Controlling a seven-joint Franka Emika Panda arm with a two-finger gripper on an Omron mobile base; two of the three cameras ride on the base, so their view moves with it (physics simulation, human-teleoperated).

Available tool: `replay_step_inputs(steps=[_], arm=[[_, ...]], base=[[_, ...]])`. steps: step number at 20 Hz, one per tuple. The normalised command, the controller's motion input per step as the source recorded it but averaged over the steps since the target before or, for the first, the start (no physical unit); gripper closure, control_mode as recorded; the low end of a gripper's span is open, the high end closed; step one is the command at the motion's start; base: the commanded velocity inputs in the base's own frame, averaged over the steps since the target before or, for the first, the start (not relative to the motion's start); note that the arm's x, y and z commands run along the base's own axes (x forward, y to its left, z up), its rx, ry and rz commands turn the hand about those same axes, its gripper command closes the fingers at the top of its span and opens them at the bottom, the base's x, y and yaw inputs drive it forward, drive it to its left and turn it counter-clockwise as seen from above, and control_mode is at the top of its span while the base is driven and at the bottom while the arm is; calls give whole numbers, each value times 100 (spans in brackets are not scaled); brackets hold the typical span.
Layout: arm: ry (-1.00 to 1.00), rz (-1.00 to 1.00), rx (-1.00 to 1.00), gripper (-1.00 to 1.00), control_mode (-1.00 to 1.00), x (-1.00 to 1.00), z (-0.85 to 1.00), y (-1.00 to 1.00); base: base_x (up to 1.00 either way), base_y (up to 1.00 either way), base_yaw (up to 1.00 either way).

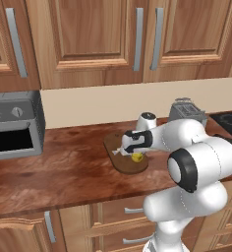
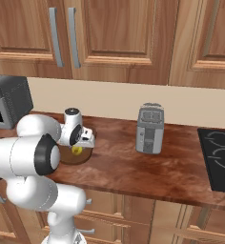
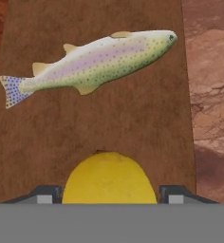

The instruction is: Retrieve a lemon from the fridge and place it on the cutting board with the fish.

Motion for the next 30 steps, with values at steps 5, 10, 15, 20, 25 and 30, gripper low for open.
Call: replay_step_inputs(steps=[5,10,15,20,25,30], arm=[[0,0,0,-100,-100,0,0,0],[0,-1,-3,-100,-100,0,2,0],[2,-1,-10,-100,-100,-1,31,0],[0,-1,-7,-100,-100,-28,39,0],[-2,-2,-1,-100,-100,-41,4,-2],[-16,0,0,-100,-100,-61,29,-1]], base=[[0,0,0],[0,0,0],[0,0,0],[0,0,0],[0,0,0],[0,0,0]])
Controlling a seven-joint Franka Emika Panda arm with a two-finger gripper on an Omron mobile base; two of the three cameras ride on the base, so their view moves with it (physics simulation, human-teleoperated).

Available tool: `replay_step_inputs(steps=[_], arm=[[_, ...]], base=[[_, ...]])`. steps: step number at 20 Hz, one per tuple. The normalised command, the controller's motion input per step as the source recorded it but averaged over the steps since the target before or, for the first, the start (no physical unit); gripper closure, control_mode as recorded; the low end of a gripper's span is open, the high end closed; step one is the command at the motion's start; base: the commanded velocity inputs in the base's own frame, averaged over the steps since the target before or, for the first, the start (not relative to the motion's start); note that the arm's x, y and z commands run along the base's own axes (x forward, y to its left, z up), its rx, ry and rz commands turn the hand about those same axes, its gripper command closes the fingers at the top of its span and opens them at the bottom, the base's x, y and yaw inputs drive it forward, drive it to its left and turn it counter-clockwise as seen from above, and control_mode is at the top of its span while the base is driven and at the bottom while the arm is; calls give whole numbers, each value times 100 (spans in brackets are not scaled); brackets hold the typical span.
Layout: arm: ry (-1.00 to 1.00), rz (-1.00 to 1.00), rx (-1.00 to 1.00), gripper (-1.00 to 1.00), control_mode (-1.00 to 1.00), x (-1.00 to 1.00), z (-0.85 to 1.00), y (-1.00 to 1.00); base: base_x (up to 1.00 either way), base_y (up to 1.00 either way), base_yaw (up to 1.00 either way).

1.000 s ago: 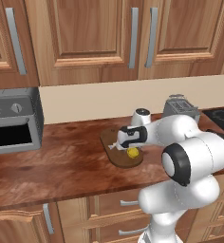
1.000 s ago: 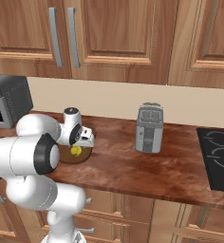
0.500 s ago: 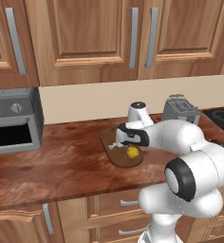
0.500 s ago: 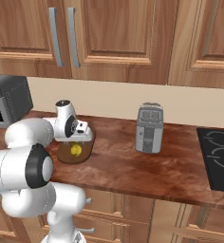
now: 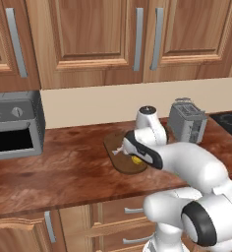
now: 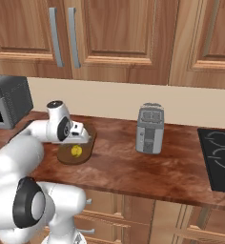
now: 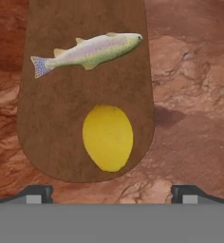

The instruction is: Retrieve a lemon from the fridge and place it on the cutting board with the fish.

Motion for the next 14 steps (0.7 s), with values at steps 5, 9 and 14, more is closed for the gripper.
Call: replay_step_inputs(steps=[5,9,14], arm=[[-10,0,0,-100,-100,-51,27,0],[-5,-2,0,-100,-100,-45,24,0],[0,-5,0,-100,-100,-13,35,-14]], base=[[0,0,0],[0,0,0],[0,0,0]])
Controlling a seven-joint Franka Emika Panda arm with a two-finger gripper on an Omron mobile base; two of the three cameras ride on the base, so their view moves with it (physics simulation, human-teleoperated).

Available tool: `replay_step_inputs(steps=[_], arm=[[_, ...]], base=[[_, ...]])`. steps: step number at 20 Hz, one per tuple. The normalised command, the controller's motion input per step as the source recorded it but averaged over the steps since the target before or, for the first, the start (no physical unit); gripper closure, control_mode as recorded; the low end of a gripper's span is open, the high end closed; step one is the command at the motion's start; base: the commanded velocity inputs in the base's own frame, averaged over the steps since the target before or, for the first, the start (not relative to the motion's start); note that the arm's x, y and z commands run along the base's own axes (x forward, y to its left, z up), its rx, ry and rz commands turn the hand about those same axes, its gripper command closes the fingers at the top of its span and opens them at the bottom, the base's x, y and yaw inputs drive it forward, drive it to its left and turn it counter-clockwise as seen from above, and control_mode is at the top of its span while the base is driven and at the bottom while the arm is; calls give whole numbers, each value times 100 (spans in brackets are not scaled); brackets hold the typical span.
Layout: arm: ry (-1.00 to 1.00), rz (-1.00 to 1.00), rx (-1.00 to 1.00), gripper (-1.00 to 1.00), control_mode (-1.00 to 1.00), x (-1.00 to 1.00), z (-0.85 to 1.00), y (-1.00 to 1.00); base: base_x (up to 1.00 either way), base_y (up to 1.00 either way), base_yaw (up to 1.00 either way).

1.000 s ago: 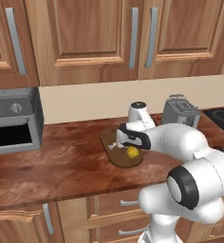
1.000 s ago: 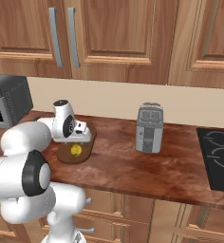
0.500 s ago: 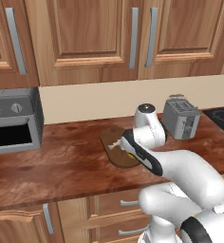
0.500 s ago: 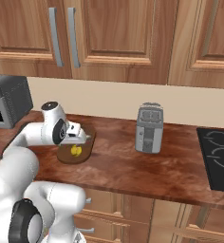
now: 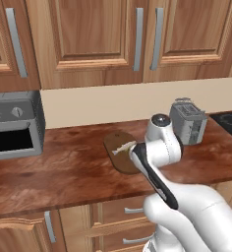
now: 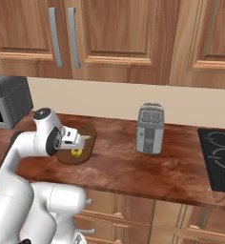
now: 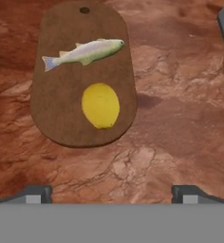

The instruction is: Retrieve a lemon from the fridge and place it on the cutting board with the fish.

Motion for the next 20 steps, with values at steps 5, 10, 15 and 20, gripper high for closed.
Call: replay_step_inputs(steps=[5,10,15,20], arm=[[0,-5,0,-100,-100,0,39,-36],[0,-3,0,-100,-100,-11,37,-41],[0,0,0,-100,-100,-39,30,-41],[0,1,5,-100,-100,-70,2,-46]], base=[[0,0,0],[0,0,0],[0,0,0],[0,0,0]])
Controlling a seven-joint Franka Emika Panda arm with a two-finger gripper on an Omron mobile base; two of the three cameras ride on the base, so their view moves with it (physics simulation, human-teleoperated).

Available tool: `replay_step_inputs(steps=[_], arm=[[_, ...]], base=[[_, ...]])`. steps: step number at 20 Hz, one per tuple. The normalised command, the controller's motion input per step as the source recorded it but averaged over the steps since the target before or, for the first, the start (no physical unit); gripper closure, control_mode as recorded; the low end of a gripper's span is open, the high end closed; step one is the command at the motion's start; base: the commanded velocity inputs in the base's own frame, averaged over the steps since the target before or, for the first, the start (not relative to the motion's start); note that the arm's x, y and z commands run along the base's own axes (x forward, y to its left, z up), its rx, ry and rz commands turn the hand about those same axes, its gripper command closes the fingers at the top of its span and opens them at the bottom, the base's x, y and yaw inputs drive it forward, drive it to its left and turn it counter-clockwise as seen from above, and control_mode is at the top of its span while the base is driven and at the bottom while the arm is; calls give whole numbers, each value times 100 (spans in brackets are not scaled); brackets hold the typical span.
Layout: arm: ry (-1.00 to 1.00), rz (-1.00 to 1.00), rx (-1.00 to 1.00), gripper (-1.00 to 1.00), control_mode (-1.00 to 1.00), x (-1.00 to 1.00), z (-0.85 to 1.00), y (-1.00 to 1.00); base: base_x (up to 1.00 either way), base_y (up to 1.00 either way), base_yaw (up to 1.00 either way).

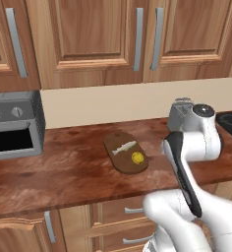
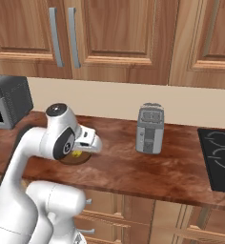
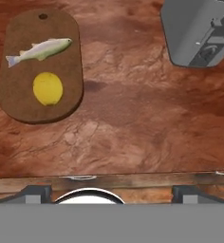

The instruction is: Retrieve a lemon from the fridge and place it on the cutting board with the fish.

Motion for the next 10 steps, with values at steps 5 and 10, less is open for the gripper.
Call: replay_step_inputs(steps=[5,10], arm=[[0,3,7,-100,-100,-84,0,-43],[0,0,4,-100,-100,-32,21,-10]], base=[[0,0,0],[0,0,0]])
